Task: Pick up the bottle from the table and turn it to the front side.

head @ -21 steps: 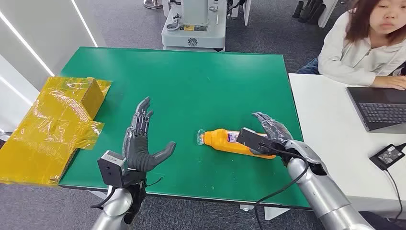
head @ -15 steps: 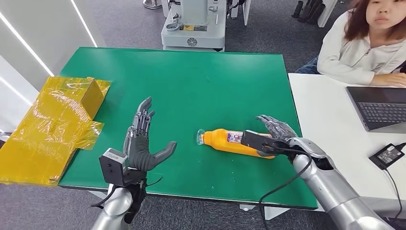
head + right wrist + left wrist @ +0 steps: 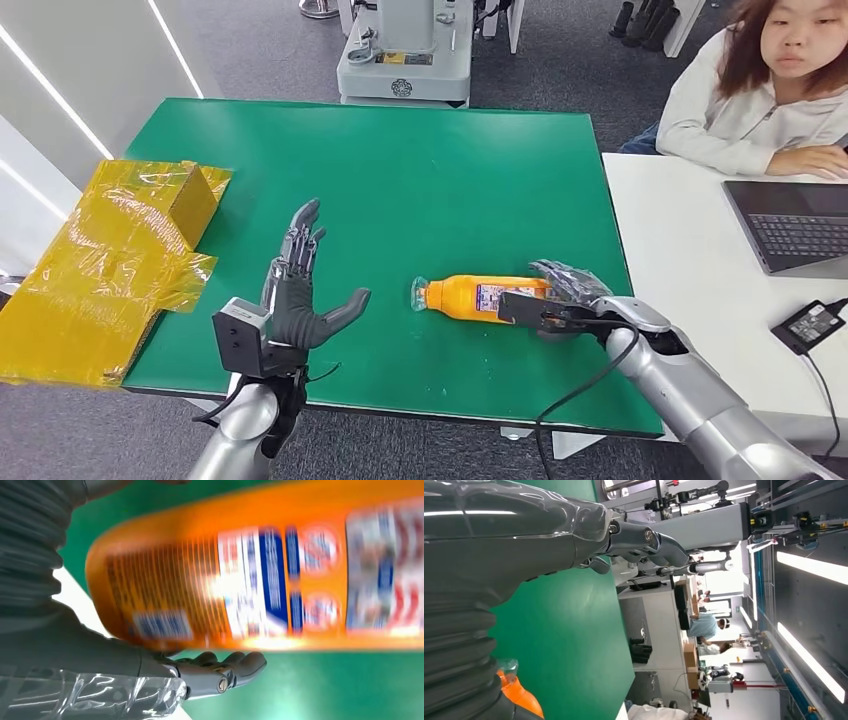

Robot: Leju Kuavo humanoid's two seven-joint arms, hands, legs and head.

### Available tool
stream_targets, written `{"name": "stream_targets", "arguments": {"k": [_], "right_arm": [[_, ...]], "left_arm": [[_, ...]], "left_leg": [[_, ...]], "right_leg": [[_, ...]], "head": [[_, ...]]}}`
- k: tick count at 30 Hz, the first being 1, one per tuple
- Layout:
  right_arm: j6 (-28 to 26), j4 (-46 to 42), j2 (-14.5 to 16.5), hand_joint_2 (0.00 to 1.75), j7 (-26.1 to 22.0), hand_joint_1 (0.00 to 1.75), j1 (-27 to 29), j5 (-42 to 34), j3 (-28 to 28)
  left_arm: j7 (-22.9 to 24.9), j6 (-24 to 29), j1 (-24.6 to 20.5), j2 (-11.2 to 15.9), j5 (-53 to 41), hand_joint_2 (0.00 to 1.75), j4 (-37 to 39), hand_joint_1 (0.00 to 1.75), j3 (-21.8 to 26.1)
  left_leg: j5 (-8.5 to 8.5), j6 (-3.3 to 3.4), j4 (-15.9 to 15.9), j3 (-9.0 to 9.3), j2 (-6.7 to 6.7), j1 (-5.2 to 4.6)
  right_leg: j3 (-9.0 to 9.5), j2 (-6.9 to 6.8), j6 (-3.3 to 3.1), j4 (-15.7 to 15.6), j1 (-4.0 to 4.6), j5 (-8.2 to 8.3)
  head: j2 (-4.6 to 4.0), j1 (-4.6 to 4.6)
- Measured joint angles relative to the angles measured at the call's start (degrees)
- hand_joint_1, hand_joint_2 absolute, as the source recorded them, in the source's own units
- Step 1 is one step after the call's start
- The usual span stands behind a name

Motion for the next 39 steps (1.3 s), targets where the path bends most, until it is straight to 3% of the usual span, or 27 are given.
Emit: {"name": "stream_targets", "arguments": {"k": [7,8,9,11,13,16,39], "right_arm": [[-2.6,1.1,-0.4,1.75,-1.3,0.0,1.7,-1.0,1.0],[-2.7,1.1,-0.5,1.75,-1.4,0.06,1.8,-1.0,1.0],[-2.7,1.1,-0.6,1.75,-1.5,0.27,1.9,-1.1,1.1],[-2.6,1.1,-0.7,1.75,-1.6,0.95,2.1,-1.3,1.1],[-2.6,1.1,-0.8,1.75,-1.7,1.46,2.3,-1.6,1.1],[-2.6,1.0,-1.0,1.75,-1.7,1.71,2.6,-1.8,1.1],[-6.3,-0.3,-1.4,1.75,-5.3,1.75,5.5,-3.3,0.9]], "left_arm": [[0.0,0.1,-0.8,0.4,0.5,1.75,1.2,0.0,0.0],[0.0,0.1,-0.8,0.4,0.5,1.75,1.4,0.0,0.0],[0.0,0.1,-0.8,0.4,0.6,1.75,1.4,0.0,0.0],[0.0,0.1,-0.8,0.4,0.7,1.75,1.5,0.0,0.0],[0.0,0.2,-0.8,0.5,0.9,1.75,1.6,0.0,0.0],[0.0,0.3,-0.8,0.7,1.0,1.75,1.8,0.0,0.0],[0.0,0.3,-0.8,1.3,1.3,1.75,1.8,0.0,0.0]], "left_leg": [[0.0,0.0,0.0,0.02,0.03,0.0],[0.0,0.0,0.0,0.03,0.04,0.0],[0.0,0.0,0.0,0.03,0.04,0.0],[0.0,0.0,0.0,0.04,0.04,0.0],[0.0,0.0,0.0,0.06,0.04,0.0],[0.0,0.0,0.0,0.09,0.05,0.0],[-0.01,0.0,0.0,0.33,0.15,0.01]], "right_leg": [[0.0,0.03,0.0,0.0,0.0,0.0],[0.0,0.03,0.0,0.0,0.0,0.0],[0.0,0.04,0.0,0.0,0.0,0.0],[0.02,0.04,0.0,0.0,0.0,0.0],[0.03,0.04,0.0,0.0,0.0,0.0],[0.05,0.05,0.0,0.0,0.0,0.0],[0.28,0.15,0.0,0.0,0.01,0.0]], "head": [[0.0,-0.01],[0.0,-0.01],[0.0,-0.01],[0.0,0.0],[0.0,0.0],[0.0,-0.01],[0.0,0.0]]}}
